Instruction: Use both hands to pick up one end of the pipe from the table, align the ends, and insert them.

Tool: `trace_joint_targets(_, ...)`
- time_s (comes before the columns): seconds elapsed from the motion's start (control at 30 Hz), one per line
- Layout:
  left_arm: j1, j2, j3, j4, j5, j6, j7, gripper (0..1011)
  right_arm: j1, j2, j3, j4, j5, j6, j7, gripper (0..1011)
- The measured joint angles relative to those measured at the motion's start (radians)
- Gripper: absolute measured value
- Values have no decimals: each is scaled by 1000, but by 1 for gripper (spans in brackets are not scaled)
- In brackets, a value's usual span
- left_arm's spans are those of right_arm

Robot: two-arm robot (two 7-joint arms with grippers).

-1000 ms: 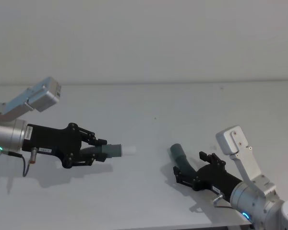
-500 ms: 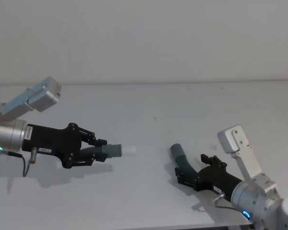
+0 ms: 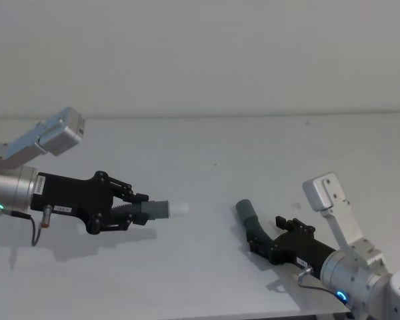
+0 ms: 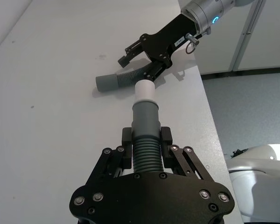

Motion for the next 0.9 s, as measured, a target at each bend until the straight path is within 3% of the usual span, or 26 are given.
trace_joint_targets(0.6, 0, 0, 0, 0, 0, 0, 0, 322, 2, 5, -2, 2, 10, 9, 4, 275)
trace_joint_targets(0.9, 0, 0, 0, 0, 0, 0, 0, 322, -7, 16, -4, -9, 18, 7, 9, 189)
